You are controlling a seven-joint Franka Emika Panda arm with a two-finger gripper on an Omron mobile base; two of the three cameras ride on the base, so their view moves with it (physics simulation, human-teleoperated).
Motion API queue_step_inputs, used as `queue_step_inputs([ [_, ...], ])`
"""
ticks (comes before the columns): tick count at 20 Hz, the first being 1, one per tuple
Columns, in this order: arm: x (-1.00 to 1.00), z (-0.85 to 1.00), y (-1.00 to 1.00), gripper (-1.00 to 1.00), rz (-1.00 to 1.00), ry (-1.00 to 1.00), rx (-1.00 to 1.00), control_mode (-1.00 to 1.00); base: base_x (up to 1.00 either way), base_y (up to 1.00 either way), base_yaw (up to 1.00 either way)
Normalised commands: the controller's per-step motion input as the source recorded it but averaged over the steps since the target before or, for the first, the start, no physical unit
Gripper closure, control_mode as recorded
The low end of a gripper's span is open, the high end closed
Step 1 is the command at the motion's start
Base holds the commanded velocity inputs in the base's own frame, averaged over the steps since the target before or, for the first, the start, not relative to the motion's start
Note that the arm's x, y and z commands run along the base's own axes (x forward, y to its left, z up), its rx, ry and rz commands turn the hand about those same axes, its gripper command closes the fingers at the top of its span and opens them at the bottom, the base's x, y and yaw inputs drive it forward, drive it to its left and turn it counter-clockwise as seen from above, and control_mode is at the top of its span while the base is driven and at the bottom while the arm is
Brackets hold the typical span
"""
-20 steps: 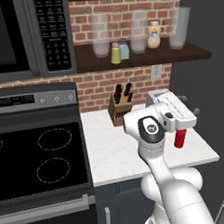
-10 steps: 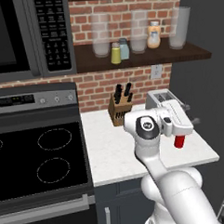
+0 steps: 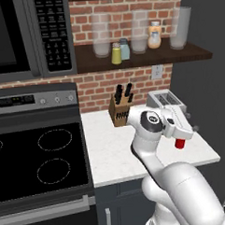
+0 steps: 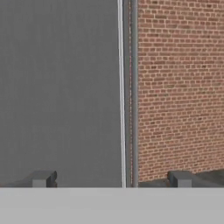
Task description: Put the shaker and condiment bottle from the counter next to their counterparts in the cabinet.
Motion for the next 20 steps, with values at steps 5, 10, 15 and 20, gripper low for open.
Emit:
queue_step_inputs([
  [5, 0.04, -0.22, -0.08, -1.00, 0.00, 0.00, 0.18, -1.00, 0.00, 0.00, 0.00],
  [10, 0.04, -0.13, -0.02, -1.00, -0.01, 0.00, 0.05, -1.00, 0.00, 0.00, 0.00],
  [15, 0.10, -0.23, 0.00, -1.00, 0.00, 0.00, 0.00, -1.00, 0.00, 0.00, 0.00],
  [20, 0.06, -0.25, -0.02, -1.00, 0.00, 0.00, 0.00, -1.00, 0.00, 0.00, 0.00],
])
